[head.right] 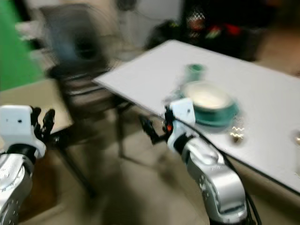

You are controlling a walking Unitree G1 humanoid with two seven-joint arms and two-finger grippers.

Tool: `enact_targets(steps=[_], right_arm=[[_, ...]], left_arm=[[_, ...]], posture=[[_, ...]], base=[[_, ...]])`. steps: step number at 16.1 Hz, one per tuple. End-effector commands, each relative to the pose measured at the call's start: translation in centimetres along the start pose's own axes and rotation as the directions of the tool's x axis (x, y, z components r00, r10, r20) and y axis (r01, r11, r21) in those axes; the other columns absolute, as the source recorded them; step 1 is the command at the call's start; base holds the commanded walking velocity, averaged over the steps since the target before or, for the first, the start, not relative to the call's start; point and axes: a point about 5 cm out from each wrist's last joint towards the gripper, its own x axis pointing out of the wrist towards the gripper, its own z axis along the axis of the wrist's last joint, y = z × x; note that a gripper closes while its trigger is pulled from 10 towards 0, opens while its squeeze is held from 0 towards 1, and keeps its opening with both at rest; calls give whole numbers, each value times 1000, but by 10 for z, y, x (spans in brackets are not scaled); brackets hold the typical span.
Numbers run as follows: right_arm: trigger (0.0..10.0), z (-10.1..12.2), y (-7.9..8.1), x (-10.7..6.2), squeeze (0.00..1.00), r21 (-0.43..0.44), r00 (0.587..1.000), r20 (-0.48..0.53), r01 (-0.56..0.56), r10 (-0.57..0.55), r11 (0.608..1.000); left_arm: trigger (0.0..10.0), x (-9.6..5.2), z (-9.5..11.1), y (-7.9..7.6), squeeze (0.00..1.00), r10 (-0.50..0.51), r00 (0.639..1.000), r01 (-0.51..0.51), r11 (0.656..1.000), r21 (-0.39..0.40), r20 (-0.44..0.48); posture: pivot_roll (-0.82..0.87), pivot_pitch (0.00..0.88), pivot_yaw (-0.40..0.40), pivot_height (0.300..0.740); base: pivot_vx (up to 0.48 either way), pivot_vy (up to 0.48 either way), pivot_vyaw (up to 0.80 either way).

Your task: Setting the table

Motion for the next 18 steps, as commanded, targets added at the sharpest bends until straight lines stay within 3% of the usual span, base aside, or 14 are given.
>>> enact_targets(steps=[1, 11, 13, 16, 18], right_arm=[[10000, -5, -5, 1, 0, 9, 1000, -20, 16, -16, 1000], [10000, -7, -2, 4, 0, 22, 1000, -20, 5, -4, 1000], [10000, -9, -2, 4, 0, 68, 1000, -30, 10, -8, 998], [10000, -13, -1, 4, 0, 105, 999, -41, 20, -16, 994], [10000, -15, -2, 3, 0, 109, 998, -41, 43, -38, 993]], left_arm=[[10000, 0, 3, -3, 0, -19, 1000, 19, 1000, 5, 5], [10000, 1, 4, 1, 0, -5, 1000, 5, 1000, 21, -7], [10000, 1, 6, 4, 0, 20, 1000, -20, 1000, -14, -10], [10000, 2, 7, 4, 0, -6, 1000, 6, 999, 34, -3], [10000, 3, 8, 2, 0, -19, 1000, 19, 1000, -4, 0]], posture=[[46, 29, 49, 740], [50, 27, 57, 740], [52, 25, 56, 740], [55, 24, 63, 740], [53, 21, 66, 740]], base=[[0, 334, 750], [0, 258, 706], [0, 0, 0], [0, 0, 0], [0, 0, 0]])
